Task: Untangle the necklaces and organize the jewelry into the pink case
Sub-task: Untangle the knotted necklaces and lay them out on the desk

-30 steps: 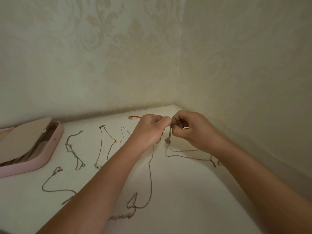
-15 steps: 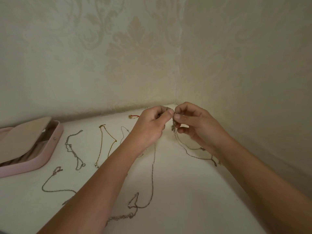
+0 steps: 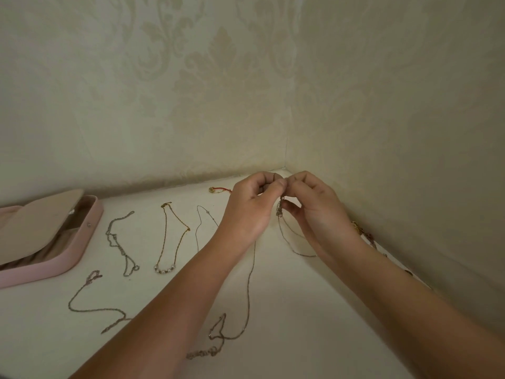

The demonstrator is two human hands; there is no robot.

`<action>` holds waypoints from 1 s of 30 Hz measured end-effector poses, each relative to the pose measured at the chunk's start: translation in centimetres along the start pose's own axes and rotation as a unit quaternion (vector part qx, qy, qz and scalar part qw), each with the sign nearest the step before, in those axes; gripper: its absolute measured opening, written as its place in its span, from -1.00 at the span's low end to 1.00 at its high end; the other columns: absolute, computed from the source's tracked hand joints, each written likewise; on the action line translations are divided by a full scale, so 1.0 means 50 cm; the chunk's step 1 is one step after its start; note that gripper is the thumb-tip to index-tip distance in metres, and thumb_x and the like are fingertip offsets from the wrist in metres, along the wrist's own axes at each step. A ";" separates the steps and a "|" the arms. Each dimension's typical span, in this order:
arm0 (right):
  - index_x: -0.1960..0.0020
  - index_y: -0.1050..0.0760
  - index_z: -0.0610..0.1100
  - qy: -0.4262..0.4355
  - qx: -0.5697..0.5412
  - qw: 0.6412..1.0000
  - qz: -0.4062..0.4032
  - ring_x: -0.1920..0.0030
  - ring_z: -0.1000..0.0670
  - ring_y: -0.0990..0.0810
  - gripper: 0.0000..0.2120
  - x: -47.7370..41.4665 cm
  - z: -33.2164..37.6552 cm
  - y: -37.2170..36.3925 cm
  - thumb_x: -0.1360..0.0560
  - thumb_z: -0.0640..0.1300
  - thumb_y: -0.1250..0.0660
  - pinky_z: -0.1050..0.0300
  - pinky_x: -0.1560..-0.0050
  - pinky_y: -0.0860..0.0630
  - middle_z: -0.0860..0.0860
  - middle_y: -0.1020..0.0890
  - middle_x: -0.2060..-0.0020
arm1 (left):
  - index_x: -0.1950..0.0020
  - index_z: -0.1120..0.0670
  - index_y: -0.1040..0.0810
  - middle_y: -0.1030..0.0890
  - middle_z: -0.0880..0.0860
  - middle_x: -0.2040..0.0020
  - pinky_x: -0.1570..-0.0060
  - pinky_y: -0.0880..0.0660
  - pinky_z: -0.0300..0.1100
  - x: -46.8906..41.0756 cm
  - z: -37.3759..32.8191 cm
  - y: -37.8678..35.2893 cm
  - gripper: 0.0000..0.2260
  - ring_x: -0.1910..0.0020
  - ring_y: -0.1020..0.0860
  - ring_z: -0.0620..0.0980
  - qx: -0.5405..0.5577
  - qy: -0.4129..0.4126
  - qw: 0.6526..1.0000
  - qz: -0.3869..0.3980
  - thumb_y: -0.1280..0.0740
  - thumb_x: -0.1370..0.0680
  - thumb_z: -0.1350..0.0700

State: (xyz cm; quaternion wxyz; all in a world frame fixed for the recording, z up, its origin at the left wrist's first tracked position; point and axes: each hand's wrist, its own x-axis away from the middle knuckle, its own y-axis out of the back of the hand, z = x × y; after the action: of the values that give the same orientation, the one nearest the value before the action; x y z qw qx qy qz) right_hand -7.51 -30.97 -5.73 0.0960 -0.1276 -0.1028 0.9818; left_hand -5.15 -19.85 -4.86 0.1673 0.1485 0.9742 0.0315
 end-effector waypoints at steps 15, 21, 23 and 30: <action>0.12 -0.57 -0.22 -0.019 0.032 0.999 -0.017 0.33 0.08 -0.52 -0.84 0.006 0.045 0.012 -0.45 -0.43 -0.30 0.35 0.34 -0.46 -0.03 -0.57 0.36 | 0.17 0.08 -0.57 -0.28 0.09 0.37 0.40 -0.26 -0.43 -0.001 0.005 -0.006 -0.89 0.45 -0.24 -0.15 0.007 -0.069 0.996 -0.051 -0.34 -0.55 0.20; 0.18 -0.59 -0.27 -0.041 0.086 0.995 -0.007 0.33 0.07 -0.50 -0.90 0.001 0.049 0.020 -0.44 -0.40 -0.32 0.33 0.34 -0.46 -0.06 -0.57 0.33 | 0.19 0.07 -0.56 -0.36 0.12 0.33 0.42 -0.24 -0.40 -0.002 0.006 -0.008 -0.86 0.43 -0.26 -0.12 0.004 -0.056 0.997 -0.047 -0.31 -0.57 0.18; 0.22 -0.56 -0.24 -0.078 0.056 0.995 0.009 0.30 0.07 -0.49 -0.86 -0.001 0.049 0.025 -0.45 -0.39 -0.28 0.30 0.34 -0.44 -0.03 -0.54 0.33 | 0.21 0.04 -0.56 -0.35 0.04 0.38 0.43 -0.24 -0.42 0.000 0.008 -0.008 -0.84 0.48 -0.26 -0.18 -0.010 -0.048 0.998 -0.035 -0.30 -0.57 0.18; 0.21 -0.47 -0.18 -0.198 -0.087 0.975 0.056 0.28 0.03 -0.45 -0.89 -0.010 0.052 0.036 -0.47 -0.30 -0.24 0.16 0.29 -0.33 -0.05 -0.50 0.24 | 0.18 -0.01 -0.52 -0.37 -0.01 0.37 0.36 -0.28 -0.38 0.000 0.015 -0.003 -0.84 0.39 -0.30 -0.16 -0.058 -0.065 0.996 -0.012 -0.28 -0.59 0.14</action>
State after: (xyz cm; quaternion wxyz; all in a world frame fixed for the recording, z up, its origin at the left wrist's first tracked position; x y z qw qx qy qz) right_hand -8.05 -33.26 -3.58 0.0069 0.0563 -0.1976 0.9786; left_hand -4.96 -19.98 -5.61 0.2394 0.1285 0.9593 0.0764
